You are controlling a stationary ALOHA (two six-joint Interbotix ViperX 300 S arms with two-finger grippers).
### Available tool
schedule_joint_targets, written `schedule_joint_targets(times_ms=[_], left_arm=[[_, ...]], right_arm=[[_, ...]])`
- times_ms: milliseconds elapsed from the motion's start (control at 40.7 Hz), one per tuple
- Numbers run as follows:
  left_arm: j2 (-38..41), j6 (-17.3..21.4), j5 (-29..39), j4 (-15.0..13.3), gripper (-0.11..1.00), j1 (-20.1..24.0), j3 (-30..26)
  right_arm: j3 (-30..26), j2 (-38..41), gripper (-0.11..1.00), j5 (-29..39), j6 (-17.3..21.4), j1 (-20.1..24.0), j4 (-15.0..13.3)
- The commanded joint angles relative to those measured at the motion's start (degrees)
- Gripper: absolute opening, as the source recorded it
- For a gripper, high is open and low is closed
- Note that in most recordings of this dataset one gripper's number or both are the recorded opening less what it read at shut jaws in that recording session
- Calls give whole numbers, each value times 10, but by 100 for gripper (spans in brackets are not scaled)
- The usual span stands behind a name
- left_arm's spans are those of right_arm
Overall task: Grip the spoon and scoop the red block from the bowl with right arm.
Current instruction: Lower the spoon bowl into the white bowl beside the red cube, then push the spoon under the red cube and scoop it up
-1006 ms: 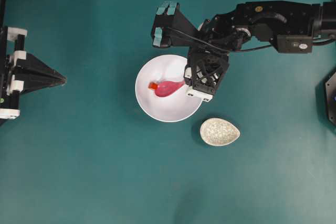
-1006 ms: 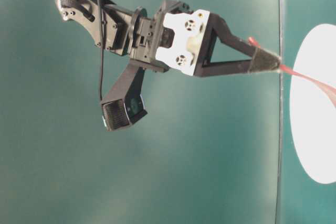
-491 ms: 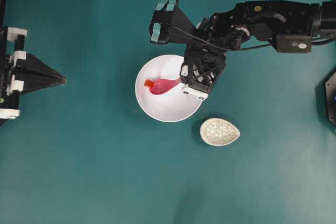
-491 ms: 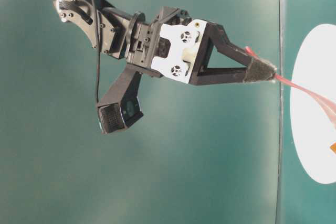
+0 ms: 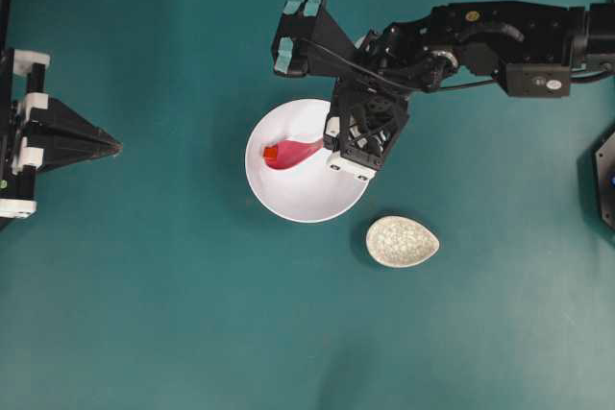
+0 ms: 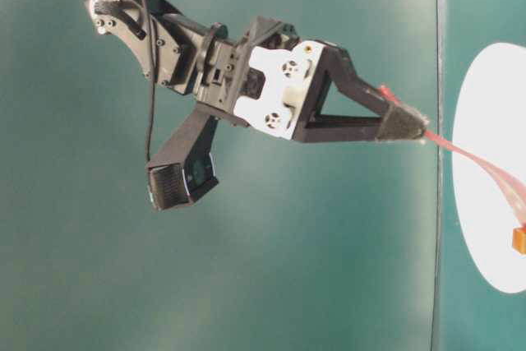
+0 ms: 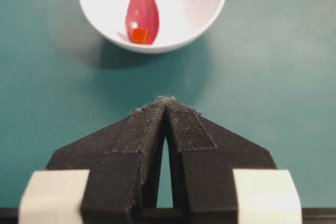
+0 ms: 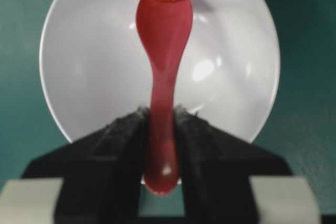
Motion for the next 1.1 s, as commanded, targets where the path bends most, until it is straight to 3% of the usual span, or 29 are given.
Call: schedule_joint_targets(times_ms=[0, 1080], left_arm=[[3, 0, -3, 2, 0, 1, -16], [4, -2, -3, 2, 0, 2, -15]], right_arm=[[1, -20, 25, -8, 1, 1, 0], [115, -95, 25, -147, 3, 25, 4]])
